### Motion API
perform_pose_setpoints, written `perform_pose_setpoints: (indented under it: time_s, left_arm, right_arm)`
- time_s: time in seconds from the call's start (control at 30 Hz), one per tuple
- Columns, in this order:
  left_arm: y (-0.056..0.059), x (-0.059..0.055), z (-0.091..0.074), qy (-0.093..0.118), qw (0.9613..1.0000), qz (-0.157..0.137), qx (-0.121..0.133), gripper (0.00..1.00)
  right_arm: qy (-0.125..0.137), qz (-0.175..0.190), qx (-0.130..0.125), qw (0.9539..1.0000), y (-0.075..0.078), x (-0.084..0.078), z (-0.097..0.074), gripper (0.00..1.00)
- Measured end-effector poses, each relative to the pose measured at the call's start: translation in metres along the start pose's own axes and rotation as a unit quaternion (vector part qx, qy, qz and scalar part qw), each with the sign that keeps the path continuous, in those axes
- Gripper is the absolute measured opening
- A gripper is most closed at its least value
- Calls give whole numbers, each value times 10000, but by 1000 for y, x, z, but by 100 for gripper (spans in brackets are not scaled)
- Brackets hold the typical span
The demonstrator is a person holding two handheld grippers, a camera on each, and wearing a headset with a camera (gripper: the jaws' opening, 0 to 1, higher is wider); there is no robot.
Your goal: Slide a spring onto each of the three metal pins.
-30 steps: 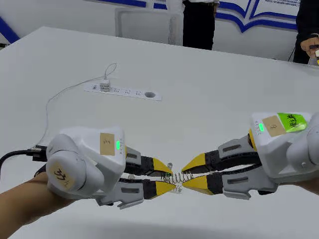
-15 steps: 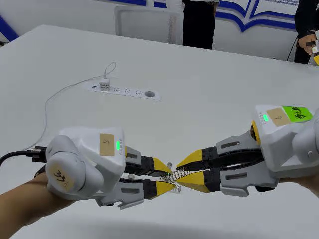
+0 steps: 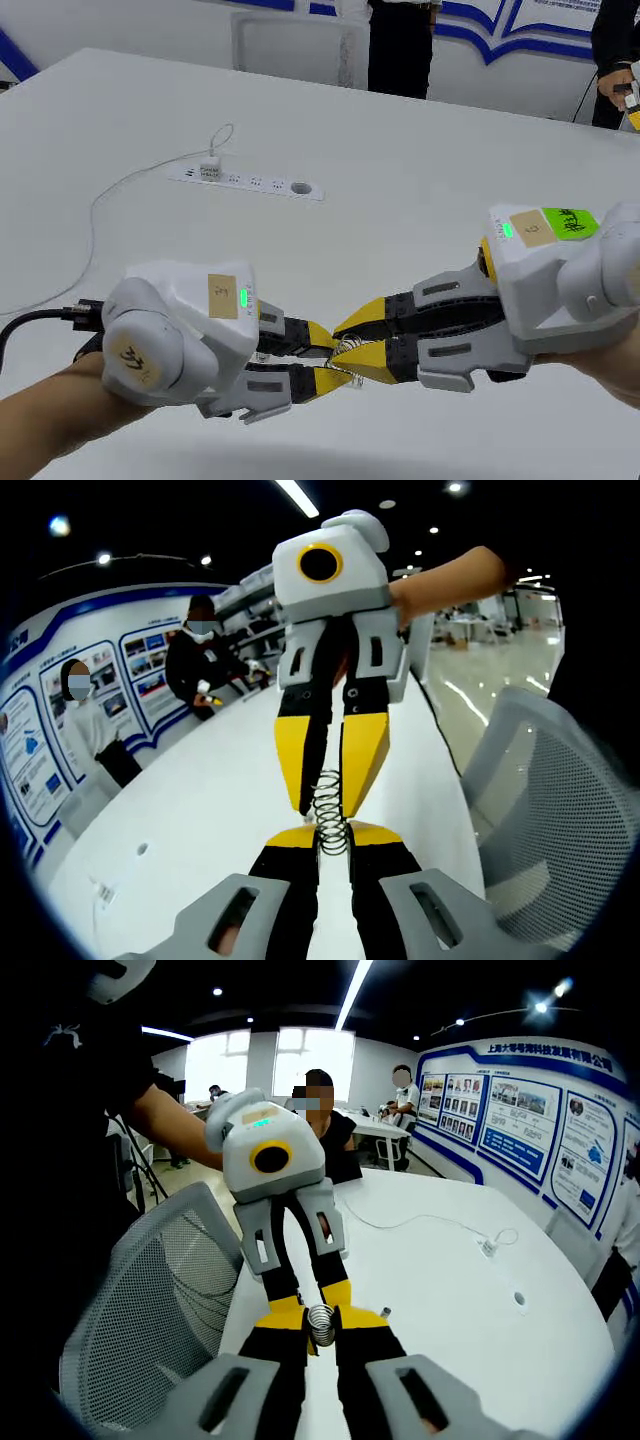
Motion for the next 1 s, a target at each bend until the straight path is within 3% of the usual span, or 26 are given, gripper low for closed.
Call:
perform_pose_setpoints:
  time_s: [0.27, 0.53, 0.6, 0.7, 0.8, 1.0]
  left_arm:
    - [-4, -4, 0, -19, 9997, -222, 43, 10]
    - [-7, -4, 0, -76, 9996, -250, 138, 11]
    - [-8, -3, -1, -27, 9994, -291, 189, 12]
    - [-8, 3, -3, 241, 9985, -477, 148, 18]
    - [-11, 3, -2, 168, 9983, -506, 220, 25]
    - [-12, -6, -5, 38, 9972, -704, 258, 30]
  right_arm:
    - [-60, 157, -106, 9998, 3, 1, 4, 10]
    - [-118, 234, -227, 9994, 6, 1, 5, 10]
    - [-101, 229, -266, 9993, 7, 3, 3, 10]
    - [-97, 222, -327, 9992, 10, 4, 3, 10]
    - [-71, 229, -366, 9990, 12, 6, 1, 10]
    - [-66, 203, -490, 9986, 18, 7, -4, 10]
Point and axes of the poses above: the centre of the closed fingertips' face, and the gripper's own axes: z roughly forward along the fingers, y roughly to its right, x roughly out of its top, the point moved 8 cm from there along -z, roughly backward along the fingers, and after that the axes turned 12 degrees about -y, right-handed, at the moved point
